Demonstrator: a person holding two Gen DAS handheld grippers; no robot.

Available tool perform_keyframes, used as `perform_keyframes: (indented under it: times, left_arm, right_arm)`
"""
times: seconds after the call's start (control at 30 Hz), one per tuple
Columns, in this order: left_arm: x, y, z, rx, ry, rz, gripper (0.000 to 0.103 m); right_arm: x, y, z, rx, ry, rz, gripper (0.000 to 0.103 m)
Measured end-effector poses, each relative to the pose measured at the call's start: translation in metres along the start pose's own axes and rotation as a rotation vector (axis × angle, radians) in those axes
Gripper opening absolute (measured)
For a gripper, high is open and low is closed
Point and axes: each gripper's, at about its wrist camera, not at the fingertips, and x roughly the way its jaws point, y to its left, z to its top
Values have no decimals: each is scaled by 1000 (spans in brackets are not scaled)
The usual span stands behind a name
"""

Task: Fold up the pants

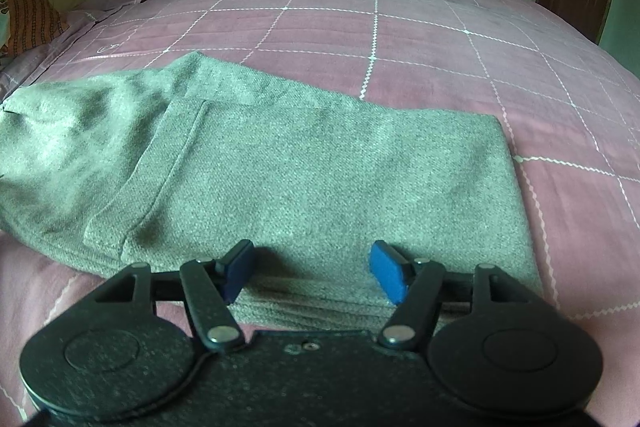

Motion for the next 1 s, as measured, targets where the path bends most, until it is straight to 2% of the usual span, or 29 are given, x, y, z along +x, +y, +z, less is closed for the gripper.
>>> perform_keyframes:
  times: [0.43, 0.47, 0.5, 0.67, 0.73, 0.8, 0.9, 0.93, 1.0]
  left_arm:
    - [53, -14, 32, -72, -49, -34, 29]
    - [52, -16, 33, -73, -52, -32, 29]
    - [50, -18, 32, -60, -60, -28, 23]
    - [24, -33, 28, 43, -100, -25, 19]
    - [16, -52, 23, 137, -122, -12, 18]
    - [9, -75, 18, 241, -137, -19, 18]
    - [-2, -111, 8, 404, -162, -30, 18]
    - [-6, -119, 3, 450, -167, -36, 18]
    - [-8, -136, -5, 517, -168, -47, 18]
  right_arm:
    - [6, 2, 1, -5, -14, -1, 70]
    - [6, 2, 2, -6, -14, -1, 70]
    - [5, 2, 2, -9, -12, -2, 70]
    - [-6, 7, 18, -46, -47, -2, 68]
    - [-2, 12, 23, -69, -49, 0, 68]
    - [16, 16, 18, -92, 23, 1, 70]
    - [17, 13, 26, -62, 54, 15, 68]
    - [13, 10, 31, -42, 39, 31, 65]
    - [6, 9, 31, -36, -15, 6, 69]
